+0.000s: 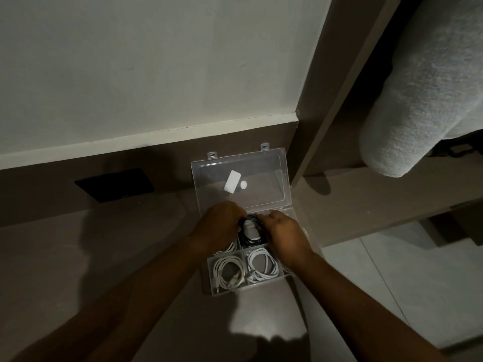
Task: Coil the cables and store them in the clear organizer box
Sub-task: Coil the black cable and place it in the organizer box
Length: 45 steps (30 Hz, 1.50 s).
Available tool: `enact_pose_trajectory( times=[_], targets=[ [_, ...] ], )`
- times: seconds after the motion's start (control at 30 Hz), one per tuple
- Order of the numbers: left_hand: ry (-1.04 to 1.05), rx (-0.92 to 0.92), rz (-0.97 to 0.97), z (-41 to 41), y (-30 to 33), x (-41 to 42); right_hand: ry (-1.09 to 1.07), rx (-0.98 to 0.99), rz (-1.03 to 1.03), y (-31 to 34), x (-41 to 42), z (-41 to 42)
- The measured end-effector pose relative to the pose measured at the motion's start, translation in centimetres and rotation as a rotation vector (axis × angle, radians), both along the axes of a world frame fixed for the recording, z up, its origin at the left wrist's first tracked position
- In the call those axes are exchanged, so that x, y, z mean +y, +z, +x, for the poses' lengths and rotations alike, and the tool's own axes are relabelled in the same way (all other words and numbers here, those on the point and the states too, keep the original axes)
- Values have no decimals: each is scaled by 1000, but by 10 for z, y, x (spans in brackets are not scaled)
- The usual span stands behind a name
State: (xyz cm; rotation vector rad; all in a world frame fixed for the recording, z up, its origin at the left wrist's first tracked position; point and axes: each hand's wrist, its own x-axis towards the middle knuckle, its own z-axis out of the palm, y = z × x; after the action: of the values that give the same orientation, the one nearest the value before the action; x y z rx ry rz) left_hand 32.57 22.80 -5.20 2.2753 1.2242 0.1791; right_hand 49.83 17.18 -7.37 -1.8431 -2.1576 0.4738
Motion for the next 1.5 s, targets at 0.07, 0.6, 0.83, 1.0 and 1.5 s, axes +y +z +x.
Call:
enact_pose_trajectory(
  times=[0.07,0.6,0.83,1.0,1.5],
  targets=[
    [47,-22,-9,1,0,-5,-3,-18,31,-3,-5,-1],
    [79,10,31,-3,-14,-33,20,-102,-31,-3,3,2],
    [-135,392,226,12,7,-33,35,-145,-156,7,9,0],
    [-122,374,210,16,13,-24,31,-178,-182,8,8,-1],
    [17,373,139,13,7,-32,-99,-8,-234,9,9,2]
  ],
)
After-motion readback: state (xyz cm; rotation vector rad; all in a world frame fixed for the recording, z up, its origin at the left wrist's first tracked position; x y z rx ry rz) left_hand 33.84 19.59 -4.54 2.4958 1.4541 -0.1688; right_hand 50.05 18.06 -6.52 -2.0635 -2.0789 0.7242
